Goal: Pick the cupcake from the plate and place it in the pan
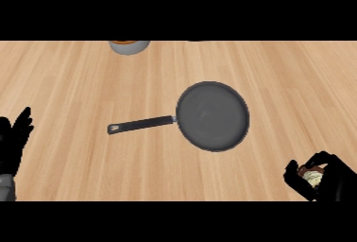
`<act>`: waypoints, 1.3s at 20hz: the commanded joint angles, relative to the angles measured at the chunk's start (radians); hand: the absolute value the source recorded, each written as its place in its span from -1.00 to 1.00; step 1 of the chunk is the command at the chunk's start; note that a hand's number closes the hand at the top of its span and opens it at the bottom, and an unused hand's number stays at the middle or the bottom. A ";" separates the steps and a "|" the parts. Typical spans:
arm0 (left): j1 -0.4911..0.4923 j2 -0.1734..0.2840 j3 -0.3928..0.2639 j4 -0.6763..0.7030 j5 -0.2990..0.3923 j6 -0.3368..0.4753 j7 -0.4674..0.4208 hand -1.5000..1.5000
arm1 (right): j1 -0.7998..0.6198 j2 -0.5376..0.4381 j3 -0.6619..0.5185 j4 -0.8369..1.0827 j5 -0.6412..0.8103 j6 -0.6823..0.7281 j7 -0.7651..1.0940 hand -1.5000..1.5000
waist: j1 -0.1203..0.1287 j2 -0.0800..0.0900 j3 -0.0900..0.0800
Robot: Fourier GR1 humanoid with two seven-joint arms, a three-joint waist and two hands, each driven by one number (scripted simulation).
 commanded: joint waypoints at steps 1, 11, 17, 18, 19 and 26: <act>0.013 -0.021 -0.015 -0.008 0.001 -0.006 -0.014 0.00 | 0.079 0.026 0.197 -0.198 0.148 -0.016 0.205 1.00 | 0.041 0.013 0.006; -0.057 -0.056 -0.067 -0.049 -0.017 -0.017 0.052 0.00 | -0.262 0.027 0.525 -0.167 0.359 0.110 0.805 1.00 | 0.096 0.029 0.013; -0.066 -0.067 -0.074 -0.037 -0.042 -0.004 0.028 0.00 | -0.480 0.027 0.218 0.104 0.116 -0.030 0.643 1.00 | 0.104 0.035 0.014; -0.105 -0.027 -0.045 0.005 -0.023 -0.037 0.029 0.00 | -0.535 0.027 0.248 0.171 0.127 -0.070 0.698 1.00 | 0.107 0.037 0.014; -0.042 -0.046 -0.058 -0.065 -0.022 -0.031 0.035 0.00 | -0.475 0.027 0.244 0.195 0.111 -0.111 0.682 1.00 | 0.108 0.033 0.015; -0.078 -0.071 -0.074 -0.020 -0.054 -0.010 0.013 0.00 | -0.656 0.027 0.065 0.574 -0.048 -0.300 0.510 1.00 | 0.113 0.039 0.015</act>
